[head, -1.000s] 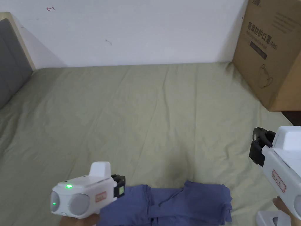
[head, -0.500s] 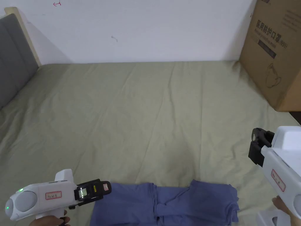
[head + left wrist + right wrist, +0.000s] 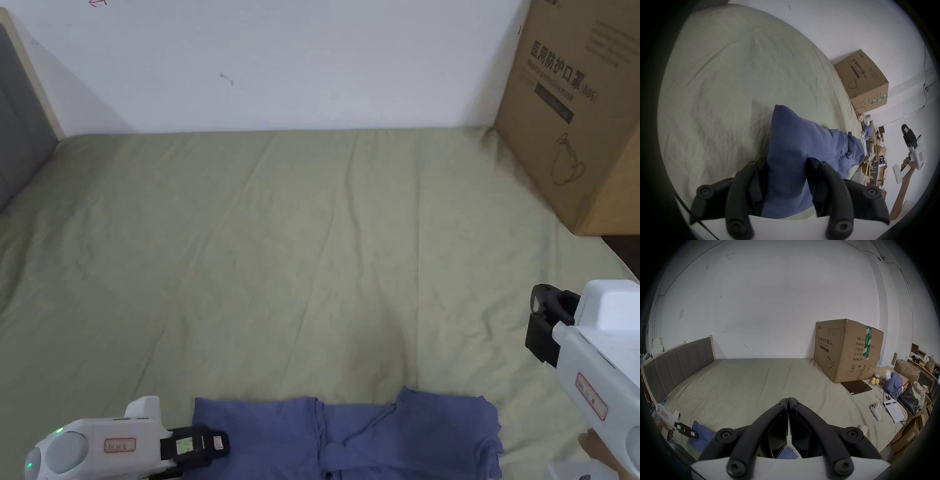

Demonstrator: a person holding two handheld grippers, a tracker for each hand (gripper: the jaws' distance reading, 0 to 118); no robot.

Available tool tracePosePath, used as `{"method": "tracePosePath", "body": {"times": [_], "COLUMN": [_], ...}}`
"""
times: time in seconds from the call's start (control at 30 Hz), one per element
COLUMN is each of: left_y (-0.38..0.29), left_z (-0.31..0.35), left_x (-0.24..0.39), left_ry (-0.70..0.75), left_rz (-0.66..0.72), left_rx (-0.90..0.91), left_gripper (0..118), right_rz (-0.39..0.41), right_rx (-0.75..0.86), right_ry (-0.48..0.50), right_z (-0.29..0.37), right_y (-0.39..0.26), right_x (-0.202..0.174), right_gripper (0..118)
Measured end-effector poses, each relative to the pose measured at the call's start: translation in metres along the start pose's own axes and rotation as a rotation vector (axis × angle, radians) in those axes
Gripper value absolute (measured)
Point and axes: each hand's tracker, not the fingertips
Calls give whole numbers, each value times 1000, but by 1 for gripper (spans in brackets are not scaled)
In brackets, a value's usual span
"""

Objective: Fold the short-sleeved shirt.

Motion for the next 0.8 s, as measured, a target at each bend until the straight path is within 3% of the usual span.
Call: {"method": "tracePosePath", "body": {"times": [0.07,0.1,0.37,0.53,0.8], "left_y": [-1,8,-2,12,22], "left_z": [1,0,31,63,136], "left_x": [-1,-12,46,40,20], "left_ry": [1,-10,134,142,319], "left_rz": [0,10,-157,-144,-96], "left_rx": [8,13,82,107,164], "left_gripper": [21,19,12,12,11], "right_rz": [-1,0,9,6,2], "right_rx": [-1,-2,4,26,44], "right_ry": [-1,-3,6,25,59], "right_z": [-1,-1,0,4,11], "right_y": [-1,-2,3,9,11], "right_x": [2,3,2,-5,-11], "right_gripper": [0,0,0,0,0]}}
